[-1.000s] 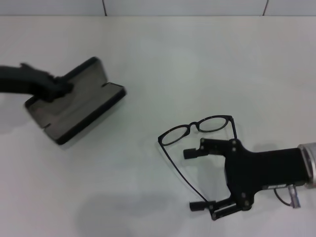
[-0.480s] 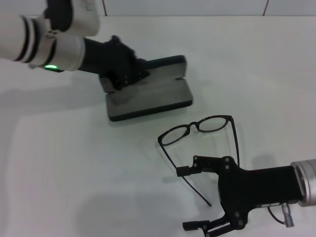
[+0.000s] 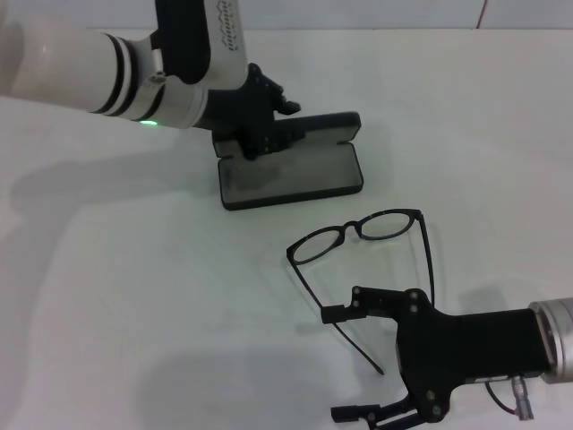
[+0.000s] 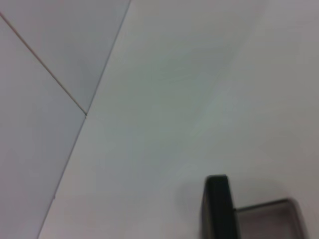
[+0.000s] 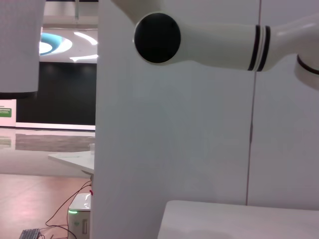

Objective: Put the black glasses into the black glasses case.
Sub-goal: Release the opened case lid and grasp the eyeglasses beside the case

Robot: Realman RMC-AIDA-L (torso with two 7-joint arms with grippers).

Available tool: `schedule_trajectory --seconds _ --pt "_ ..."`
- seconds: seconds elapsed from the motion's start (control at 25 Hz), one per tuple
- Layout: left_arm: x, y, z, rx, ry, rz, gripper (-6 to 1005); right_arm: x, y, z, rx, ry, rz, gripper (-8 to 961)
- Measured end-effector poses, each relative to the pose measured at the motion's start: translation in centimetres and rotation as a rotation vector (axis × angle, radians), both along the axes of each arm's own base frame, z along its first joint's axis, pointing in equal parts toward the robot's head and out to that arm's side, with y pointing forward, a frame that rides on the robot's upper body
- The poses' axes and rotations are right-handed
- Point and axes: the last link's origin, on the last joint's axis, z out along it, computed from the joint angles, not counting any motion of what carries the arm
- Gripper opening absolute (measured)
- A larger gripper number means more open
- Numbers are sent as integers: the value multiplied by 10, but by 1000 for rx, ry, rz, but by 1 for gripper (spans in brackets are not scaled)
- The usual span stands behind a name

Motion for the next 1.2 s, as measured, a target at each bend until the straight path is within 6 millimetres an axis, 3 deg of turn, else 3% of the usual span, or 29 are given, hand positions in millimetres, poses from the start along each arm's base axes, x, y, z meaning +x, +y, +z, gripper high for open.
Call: schedule_trajectory --seconds 0.2,0.32,0.52,0.6,0.84,1.0,1.2 --pt "15 -8 1 -65 -122 16 308 -1 4 2 20 10 -12 861" --pt "23 -18 12 -116 -301 49 371 -2 13 8 67 42 -48 859" --pt "13 -49 35 -182 -665 139 548 -6 46 42 248 150 -178 855" --pt "2 -60 40 -188 -765 180 638 -10 62 58 244 42 -150 854" --pt "-40 -90 38 -149 -901 296 638 -51 103 83 314 -501 -36 849" --pt "-56 -99 31 -128 -941 339 641 -79 111 77 326 -739 43 846" --pt "-56 -97 26 -128 -947 325 639 -95 117 57 311 -882 102 843"
